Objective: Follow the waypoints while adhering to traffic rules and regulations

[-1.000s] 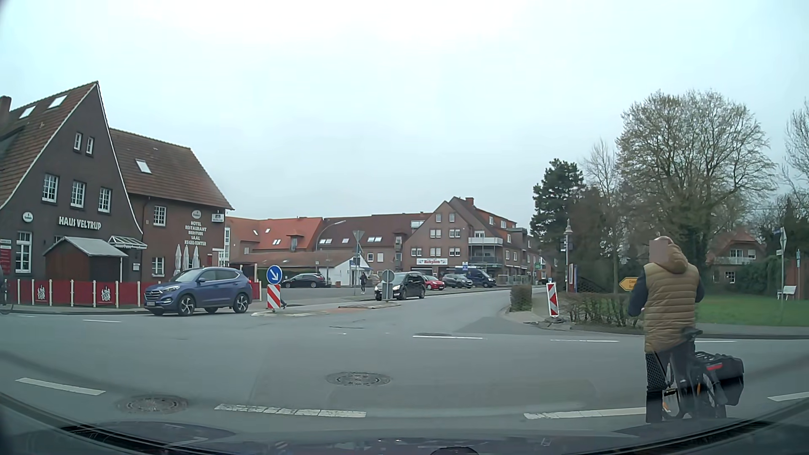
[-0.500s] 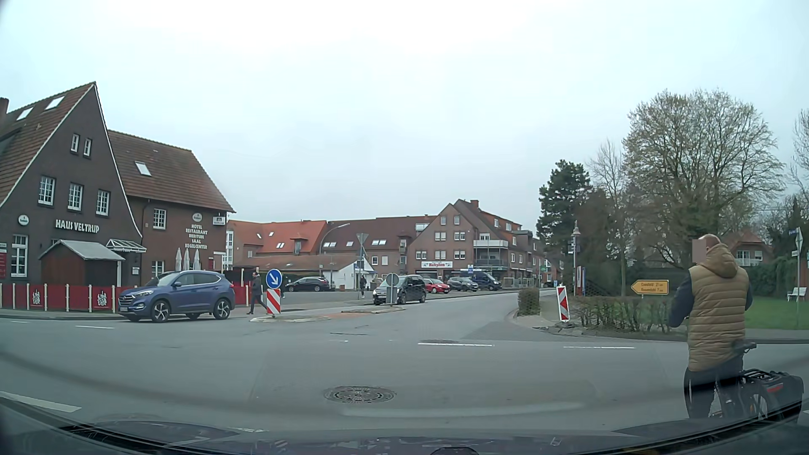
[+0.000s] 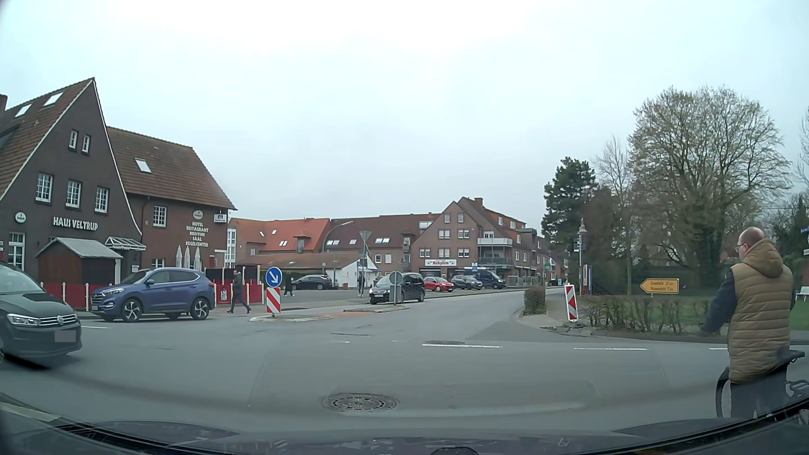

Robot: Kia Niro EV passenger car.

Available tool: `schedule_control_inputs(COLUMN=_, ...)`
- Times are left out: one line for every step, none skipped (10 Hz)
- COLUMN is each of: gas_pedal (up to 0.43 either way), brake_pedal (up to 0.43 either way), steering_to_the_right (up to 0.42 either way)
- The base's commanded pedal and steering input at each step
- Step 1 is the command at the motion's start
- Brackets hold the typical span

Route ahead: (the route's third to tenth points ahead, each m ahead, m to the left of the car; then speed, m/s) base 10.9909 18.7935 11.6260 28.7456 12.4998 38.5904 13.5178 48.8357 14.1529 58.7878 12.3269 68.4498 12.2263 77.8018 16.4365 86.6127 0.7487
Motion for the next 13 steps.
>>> schedule_control_inputs(gas_pedal=0.000, brake_pedal=0.134, steering_to_the_right=-0.076)
schedule_control_inputs(gas_pedal=0.000, brake_pedal=0.134, steering_to_the_right=-0.081)
schedule_control_inputs(gas_pedal=0.000, brake_pedal=0.134, steering_to_the_right=-0.082)
schedule_control_inputs(gas_pedal=0.000, brake_pedal=0.134, steering_to_the_right=-0.082)
schedule_control_inputs(gas_pedal=0.000, brake_pedal=0.134, steering_to_the_right=-0.082)
schedule_control_inputs(gas_pedal=0.000, brake_pedal=0.140, steering_to_the_right=-0.083)
schedule_control_inputs(gas_pedal=0.000, brake_pedal=0.134, steering_to_the_right=-0.084)
schedule_control_inputs(gas_pedal=0.000, brake_pedal=0.134, steering_to_the_right=-0.084)
schedule_control_inputs(gas_pedal=0.000, brake_pedal=0.122, steering_to_the_right=-0.084)
schedule_control_inputs(gas_pedal=0.000, brake_pedal=0.104, steering_to_the_right=-0.084)
schedule_control_inputs(gas_pedal=0.000, brake_pedal=0.098, steering_to_the_right=-0.084)
schedule_control_inputs(gas_pedal=0.000, brake_pedal=0.091, steering_to_the_right=-0.083)
schedule_control_inputs(gas_pedal=0.000, brake_pedal=0.085, steering_to_the_right=-0.083)
